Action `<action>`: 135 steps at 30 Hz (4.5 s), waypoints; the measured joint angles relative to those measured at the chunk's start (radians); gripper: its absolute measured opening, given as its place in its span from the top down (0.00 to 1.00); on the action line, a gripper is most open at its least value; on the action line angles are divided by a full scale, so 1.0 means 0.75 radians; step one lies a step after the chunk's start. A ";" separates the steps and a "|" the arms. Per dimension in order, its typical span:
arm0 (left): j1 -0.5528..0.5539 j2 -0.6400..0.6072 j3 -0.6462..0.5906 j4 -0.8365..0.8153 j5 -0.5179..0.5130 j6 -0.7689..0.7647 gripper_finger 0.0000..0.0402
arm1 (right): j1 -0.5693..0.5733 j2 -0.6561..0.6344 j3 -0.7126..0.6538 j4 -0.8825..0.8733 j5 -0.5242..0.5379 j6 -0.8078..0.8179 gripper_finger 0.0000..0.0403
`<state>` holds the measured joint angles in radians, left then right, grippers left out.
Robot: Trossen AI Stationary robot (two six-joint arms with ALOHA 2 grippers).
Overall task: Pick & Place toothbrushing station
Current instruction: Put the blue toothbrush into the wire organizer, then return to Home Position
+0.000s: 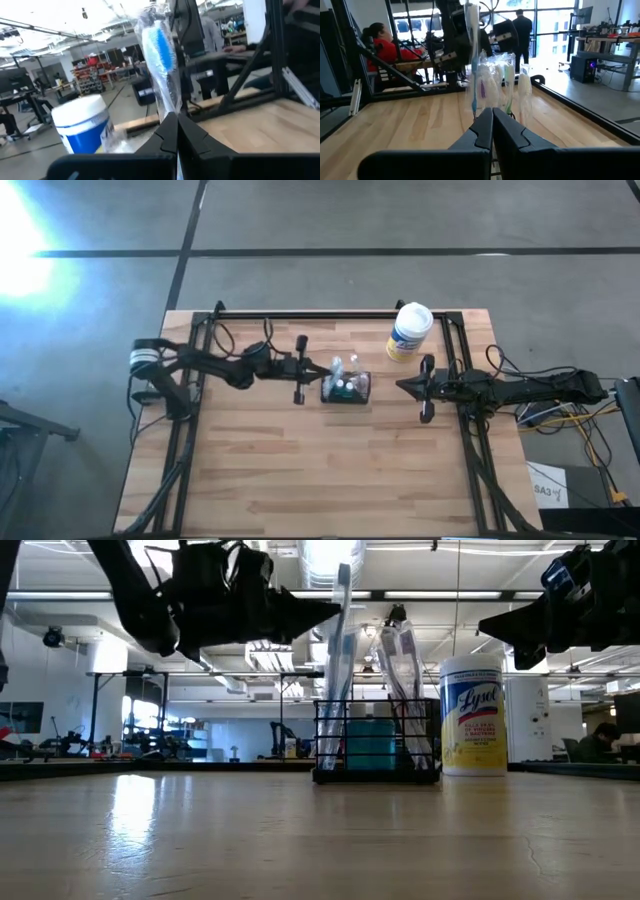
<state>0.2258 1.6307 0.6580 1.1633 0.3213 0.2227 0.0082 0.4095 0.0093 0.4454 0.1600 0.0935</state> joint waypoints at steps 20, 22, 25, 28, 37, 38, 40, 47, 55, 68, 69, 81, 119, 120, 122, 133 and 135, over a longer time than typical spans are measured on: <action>0.005 0.035 -0.030 0.142 0.051 0.119 1.00 | 0.000 0.000 0.001 0.001 -0.001 -0.035 0.98; 0.002 0.039 -0.032 0.087 0.051 0.146 1.00 | 0.000 0.000 0.000 0.001 -0.001 -0.035 0.98; -0.008 0.047 -0.032 0.027 0.025 0.194 1.00 | 0.000 0.000 0.000 0.001 -0.001 -0.035 0.98; -0.016 0.058 -0.032 -0.006 -0.002 0.203 1.00 | 0.000 0.000 0.001 0.001 -0.001 -0.033 0.98; -0.033 0.059 -0.033 -0.155 -0.017 0.196 1.00 | 0.000 0.000 0.000 0.001 -0.001 -0.030 0.98; -0.038 0.059 -0.033 -0.177 -0.032 0.196 1.00 | 0.000 0.000 0.000 0.001 -0.001 -0.030 0.98; -0.049 0.059 -0.035 -0.211 -0.062 0.195 1.00 | 0.000 -0.001 0.001 0.001 -0.001 -0.030 0.98; -0.069 0.059 -0.074 -0.276 -0.130 0.166 1.00 | 0.000 -0.001 0.000 0.001 -0.001 -0.030 0.98; -0.070 0.059 -0.130 -0.281 -0.194 0.063 1.00 | 0.000 -0.001 0.000 0.001 -0.001 -0.024 0.98; -0.073 0.026 -0.133 -0.299 -0.116 -0.082 0.87 | 0.000 0.000 0.000 0.002 -0.001 -0.019 0.98; -0.075 0.018 -0.133 -0.296 -0.103 -0.091 0.85 | 0.000 0.000 0.000 0.002 -0.002 -0.019 0.98; -0.078 -0.259 -0.133 -0.591 -0.019 -0.103 0.58 | 0.000 0.000 0.000 0.001 -0.002 -0.020 0.98; -0.085 -2.173 -0.833 -1.550 -0.161 -0.264 0.99 | 0.001 -0.113 0.000 -0.004 -0.129 -0.066 0.98; -0.085 -2.174 -0.842 -1.541 -0.168 -0.260 0.99 | 0.001 -0.123 0.000 -0.004 -0.135 -0.069 0.98; -0.085 -2.171 -0.857 -1.520 -0.193 -0.248 1.00 | 0.001 -0.139 0.000 -0.004 -0.140 -0.070 0.98; -0.085 -2.164 -0.866 -1.506 -0.202 -0.237 1.00 | 0.001 -0.158 0.001 -0.086 -0.144 -0.093 0.98; -0.085 -2.159 -0.866 -1.504 -0.152 -0.257 1.00 | 0.001 -0.159 0.001 -0.093 -0.144 -0.082 0.98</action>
<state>0.1619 0.0115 0.0086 0.0349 0.2075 0.0298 0.0086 0.2905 0.0097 0.3755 0.0519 0.0317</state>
